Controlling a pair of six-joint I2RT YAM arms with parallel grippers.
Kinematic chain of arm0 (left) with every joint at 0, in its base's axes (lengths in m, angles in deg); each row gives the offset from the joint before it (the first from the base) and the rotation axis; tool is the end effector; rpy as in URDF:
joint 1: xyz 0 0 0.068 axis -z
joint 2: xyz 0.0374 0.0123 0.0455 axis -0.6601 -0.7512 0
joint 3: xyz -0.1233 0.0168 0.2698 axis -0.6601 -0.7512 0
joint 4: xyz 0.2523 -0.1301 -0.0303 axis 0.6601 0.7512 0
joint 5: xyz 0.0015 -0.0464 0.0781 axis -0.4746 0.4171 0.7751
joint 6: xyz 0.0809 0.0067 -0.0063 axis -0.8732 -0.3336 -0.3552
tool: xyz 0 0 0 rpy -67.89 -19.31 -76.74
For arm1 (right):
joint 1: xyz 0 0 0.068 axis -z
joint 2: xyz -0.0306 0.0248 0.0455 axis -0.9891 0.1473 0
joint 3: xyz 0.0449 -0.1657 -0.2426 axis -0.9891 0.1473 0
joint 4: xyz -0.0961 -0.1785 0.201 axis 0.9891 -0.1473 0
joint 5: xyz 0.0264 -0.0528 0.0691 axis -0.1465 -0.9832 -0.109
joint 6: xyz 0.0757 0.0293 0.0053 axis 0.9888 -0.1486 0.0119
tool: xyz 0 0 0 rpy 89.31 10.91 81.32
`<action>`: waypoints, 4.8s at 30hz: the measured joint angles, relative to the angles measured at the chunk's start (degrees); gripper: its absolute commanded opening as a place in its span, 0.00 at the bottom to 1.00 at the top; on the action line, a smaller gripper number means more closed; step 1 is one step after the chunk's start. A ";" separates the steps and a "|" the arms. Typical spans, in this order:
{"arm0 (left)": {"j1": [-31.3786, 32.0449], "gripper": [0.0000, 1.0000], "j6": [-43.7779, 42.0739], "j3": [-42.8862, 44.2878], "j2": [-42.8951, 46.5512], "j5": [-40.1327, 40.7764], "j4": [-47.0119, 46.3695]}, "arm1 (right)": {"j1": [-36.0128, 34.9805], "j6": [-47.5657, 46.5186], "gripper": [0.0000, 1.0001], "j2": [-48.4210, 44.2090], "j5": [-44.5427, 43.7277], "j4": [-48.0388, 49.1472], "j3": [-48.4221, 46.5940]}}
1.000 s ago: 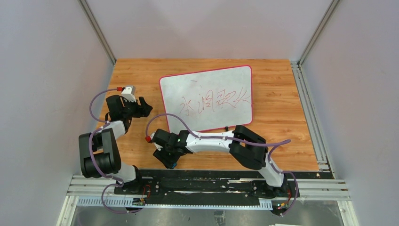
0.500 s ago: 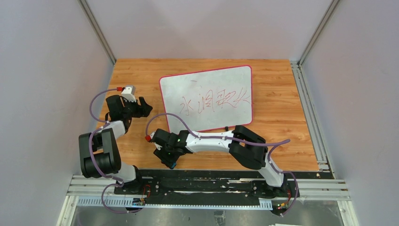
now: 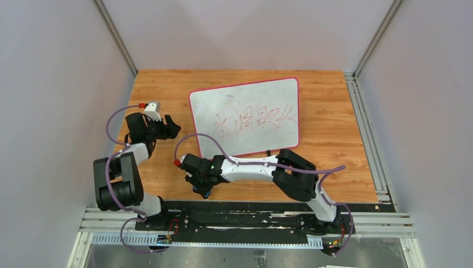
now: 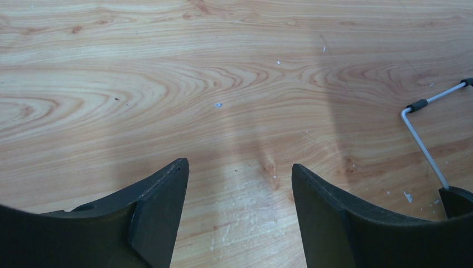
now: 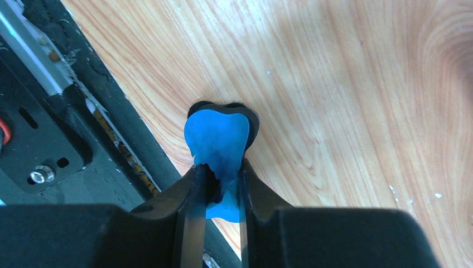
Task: Erase the whiteboard
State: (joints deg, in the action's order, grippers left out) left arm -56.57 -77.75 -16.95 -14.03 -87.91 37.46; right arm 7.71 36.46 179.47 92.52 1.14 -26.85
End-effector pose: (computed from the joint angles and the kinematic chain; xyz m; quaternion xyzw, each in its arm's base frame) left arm 0.3205 0.0487 0.1673 0.0360 0.8400 -0.1674 0.5148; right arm 0.1409 0.4998 0.1482 -0.4444 0.8441 0.2352 0.1861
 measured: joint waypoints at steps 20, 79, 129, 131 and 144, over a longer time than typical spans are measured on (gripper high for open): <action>-0.42 0.71 -2.47 3.87 2.54 -6.73 6.82 | 0.00 2.34 0.01 -36.44 -22.49 -5.20 17.18; 6.78 0.54 8.61 24.72 -7.06 -37.42 6.78 | 4.66 2.89 0.01 -58.27 -42.18 -7.78 33.88; 9.35 0.00 12.79 27.85 -9.38 -38.97 6.01 | 6.88 3.69 0.01 -60.78 -40.83 -6.40 37.16; 9.35 0.00 12.96 27.85 -9.49 -39.01 6.03 | 7.21 3.65 0.00 -60.76 -41.22 -6.34 37.16; 9.35 0.00 13.53 27.85 -9.88 -39.12 5.68 | 16.26 -4.20 0.01 -58.66 -44.76 3.10 39.23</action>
State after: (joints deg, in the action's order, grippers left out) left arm -47.22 -64.22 10.90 -23.91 -127.04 43.15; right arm 23.97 32.27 120.81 47.75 4.24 12.38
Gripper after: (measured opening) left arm 0.231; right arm 0.223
